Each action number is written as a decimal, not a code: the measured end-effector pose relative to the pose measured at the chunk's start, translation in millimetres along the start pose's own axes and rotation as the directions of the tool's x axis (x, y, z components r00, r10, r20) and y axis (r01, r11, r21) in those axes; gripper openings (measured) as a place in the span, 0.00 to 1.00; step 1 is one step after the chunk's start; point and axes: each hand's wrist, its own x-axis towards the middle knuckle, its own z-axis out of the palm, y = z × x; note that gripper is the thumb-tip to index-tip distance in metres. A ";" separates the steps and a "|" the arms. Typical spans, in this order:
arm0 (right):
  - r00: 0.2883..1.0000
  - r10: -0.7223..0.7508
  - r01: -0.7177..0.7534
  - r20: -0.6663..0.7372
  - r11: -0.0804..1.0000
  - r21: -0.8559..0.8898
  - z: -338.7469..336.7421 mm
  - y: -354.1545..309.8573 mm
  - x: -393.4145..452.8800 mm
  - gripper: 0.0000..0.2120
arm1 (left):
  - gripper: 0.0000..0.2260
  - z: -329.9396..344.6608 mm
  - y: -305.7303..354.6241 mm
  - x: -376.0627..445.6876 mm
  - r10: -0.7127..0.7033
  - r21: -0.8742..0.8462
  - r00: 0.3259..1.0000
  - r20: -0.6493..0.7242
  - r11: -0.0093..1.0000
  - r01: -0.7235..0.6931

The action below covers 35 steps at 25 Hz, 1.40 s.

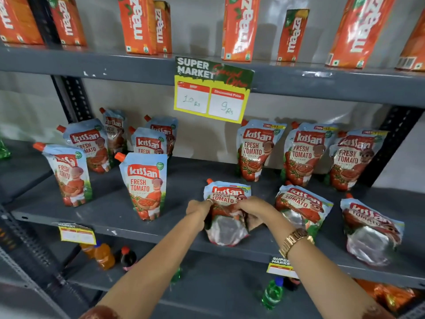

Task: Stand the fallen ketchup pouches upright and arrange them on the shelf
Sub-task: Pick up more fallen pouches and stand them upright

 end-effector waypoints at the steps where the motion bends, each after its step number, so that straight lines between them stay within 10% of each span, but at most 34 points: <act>1: 1.000 -0.008 0.007 0.002 0.994 0.109 0.6 5.0 3.7 0.19 | 0.12 0.7 -0.5 0.5 0.005 0.007 1.000 -0.015 1.000 -0.005; 6: 0.962 -0.116 0.204 -0.248 0.908 0.366 3.2 16.8 7.5 0.06 | 0.08 1.4 1.1 2.4 -0.030 -0.132 0.999 -0.021 0.991 0.027; 17: 0.670 -0.478 0.547 -0.567 0.835 -0.058 9.8 -11.9 -18.9 0.14 | 0.10 -18.5 38.0 -4.1 0.391 -0.092 0.918 -0.070 0.914 -0.396; 25: 0.550 -0.374 0.505 -0.746 0.861 -0.059 3.9 21.5 -34.0 0.09 | 0.11 -26.7 25.8 -30.5 0.484 0.022 0.868 -0.109 0.874 -0.485; 32: 0.264 -0.105 0.426 -0.959 0.904 0.019 -28.8 59.3 -64.6 0.12 | 0.04 -7.5 3.4 -45.9 0.313 -0.063 0.931 0.190 0.950 -0.307; 35: 0.295 0.053 0.354 -0.954 0.921 0.160 -40.1 84.0 -58.0 0.15 | 0.05 6.8 -10.0 -61.8 0.267 -0.020 0.914 0.307 0.962 -0.274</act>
